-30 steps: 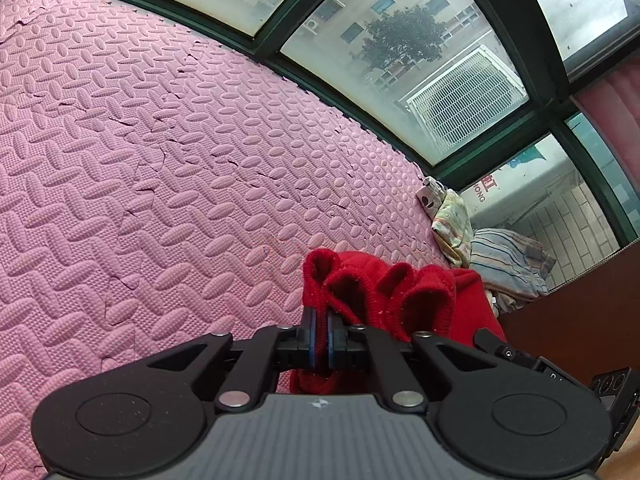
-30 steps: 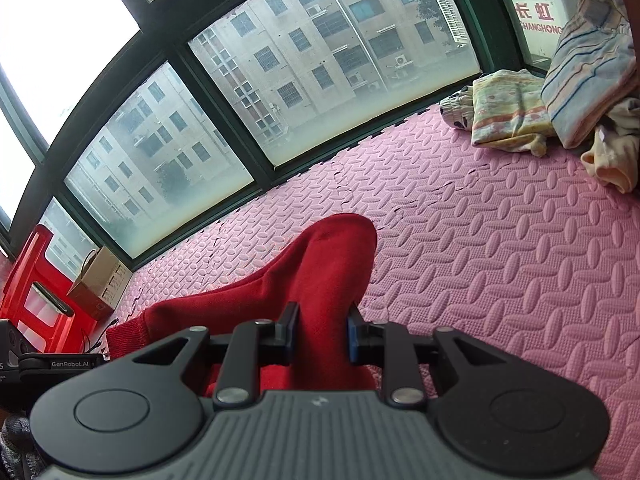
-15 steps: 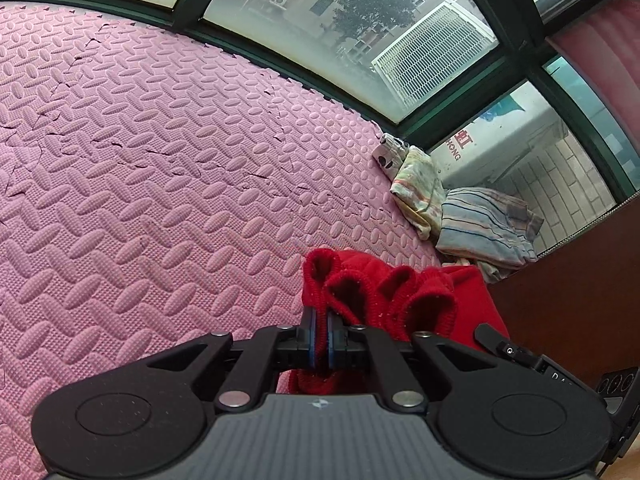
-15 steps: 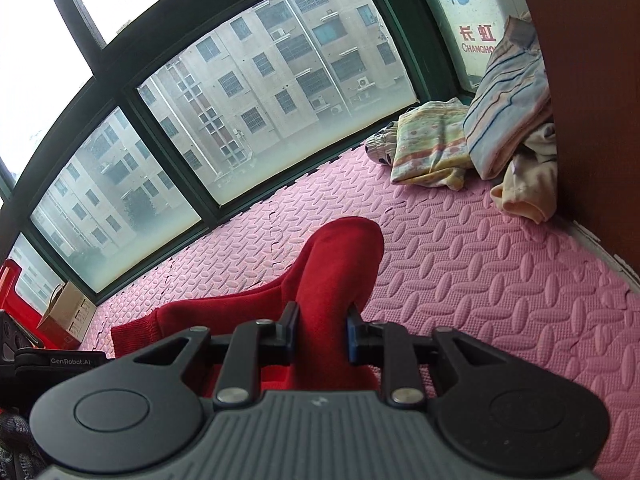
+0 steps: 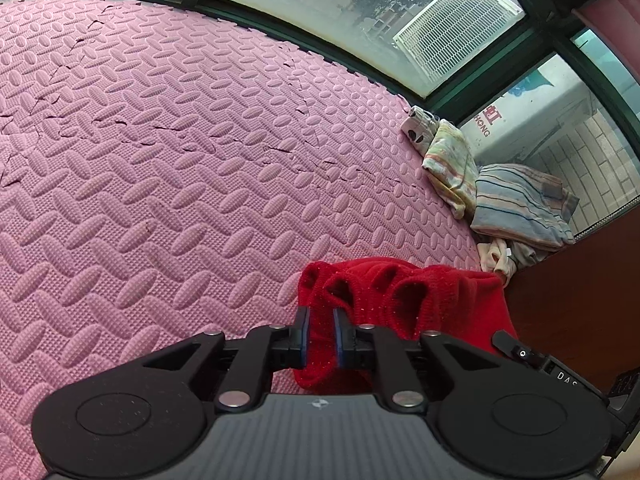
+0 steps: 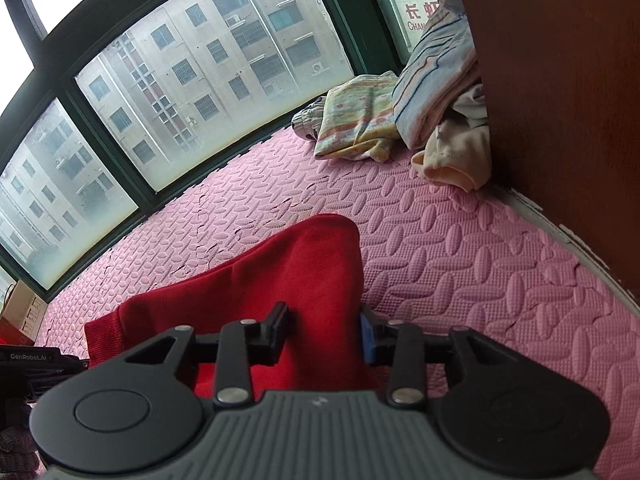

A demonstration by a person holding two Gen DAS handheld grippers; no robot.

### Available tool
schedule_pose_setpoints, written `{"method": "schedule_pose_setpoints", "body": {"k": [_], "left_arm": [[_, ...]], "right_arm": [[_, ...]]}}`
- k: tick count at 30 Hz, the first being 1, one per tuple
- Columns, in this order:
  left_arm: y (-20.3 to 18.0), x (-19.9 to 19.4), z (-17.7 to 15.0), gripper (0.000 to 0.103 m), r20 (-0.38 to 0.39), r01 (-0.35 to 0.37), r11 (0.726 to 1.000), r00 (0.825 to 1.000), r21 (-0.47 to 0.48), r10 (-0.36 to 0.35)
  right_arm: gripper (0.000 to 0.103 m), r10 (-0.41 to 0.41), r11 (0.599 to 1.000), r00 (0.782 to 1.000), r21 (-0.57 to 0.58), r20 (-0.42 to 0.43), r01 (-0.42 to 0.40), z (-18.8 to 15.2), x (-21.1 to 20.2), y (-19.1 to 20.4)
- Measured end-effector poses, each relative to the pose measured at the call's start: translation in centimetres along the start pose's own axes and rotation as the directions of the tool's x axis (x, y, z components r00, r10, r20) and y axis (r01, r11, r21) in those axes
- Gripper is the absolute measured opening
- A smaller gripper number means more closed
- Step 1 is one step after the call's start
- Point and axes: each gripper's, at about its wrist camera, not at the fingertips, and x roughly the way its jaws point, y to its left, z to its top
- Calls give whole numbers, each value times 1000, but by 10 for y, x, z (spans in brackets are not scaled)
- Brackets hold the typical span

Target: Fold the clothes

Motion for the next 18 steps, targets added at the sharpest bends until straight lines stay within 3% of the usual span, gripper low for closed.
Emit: {"method": "schedule_pose_setpoints", "body": {"k": [2, 4, 8, 13, 18], "left_arm": [[-2, -9, 2, 26, 25, -12, 1000, 1000, 26, 11], [-5, -19, 4, 36, 50, -30, 998, 998, 52, 27], [-18, -36, 4, 45, 88, -37, 992, 996, 118, 26], [-41, -45, 1, 53, 113, -20, 983, 994, 184, -1], [-47, -42, 2, 53, 108, -16, 985, 994, 172, -3]], "right_arm": [[39, -20, 999, 1000, -45, 7, 20, -1, -3, 6], [49, -39, 995, 999, -93, 15, 40, -3, -6, 12], [55, -80, 963, 995, -252, 59, 93, -13, -20, 37], [55, -30, 947, 998, -316, 64, 48, -25, -35, 50], [55, -27, 928, 998, -371, 51, 44, -41, -36, 60]]}}
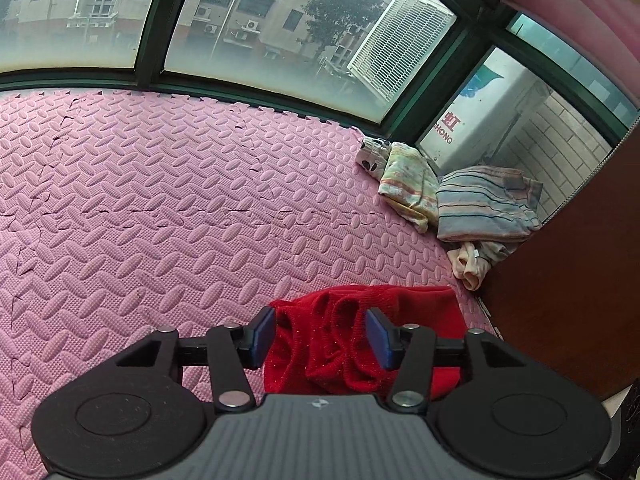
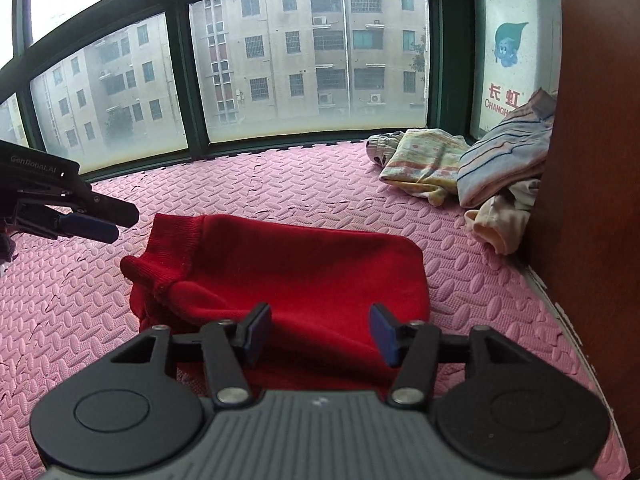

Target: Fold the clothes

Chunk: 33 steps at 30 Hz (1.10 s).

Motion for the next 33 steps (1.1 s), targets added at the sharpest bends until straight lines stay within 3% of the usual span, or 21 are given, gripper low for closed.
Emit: {"method": "schedule_pose_setpoints", "body": {"k": [7, 9, 16, 20, 26, 31, 33], "left_arm": [[4, -1, 2, 55, 7, -2, 1000, 1000, -18, 2], [4, -2, 3, 55, 11, -1, 1000, 1000, -19, 1], [2, -5, 11, 57, 33, 16, 999, 999, -48, -14], [-3, -5, 9, 58, 30, 33, 999, 999, -39, -32], [-10, 0, 2, 61, 12, 48, 999, 999, -23, -48], [-12, 9, -8, 61, -18, 37, 999, 999, -5, -37], [-10, 10, -10, 61, -17, 28, 1000, 999, 6, -28]], "right_arm": [[56, 0, 999, 999, -40, -53, -2, -22, 11, 9], [56, -1, 997, 999, -71, -37, -2, -23, 6, 14], [56, 65, 998, 996, 20, 67, -66, 2, -20, 6], [56, 8, 999, 999, 44, 45, -10, 7, -8, -2], [56, 4, 1000, 1000, 18, -17, -4, -17, 5, 8], [57, -45, 996, 999, -75, -1, 45, -33, 7, 28], [56, -6, 998, 1000, -61, 18, 7, -27, -2, 27]]}}
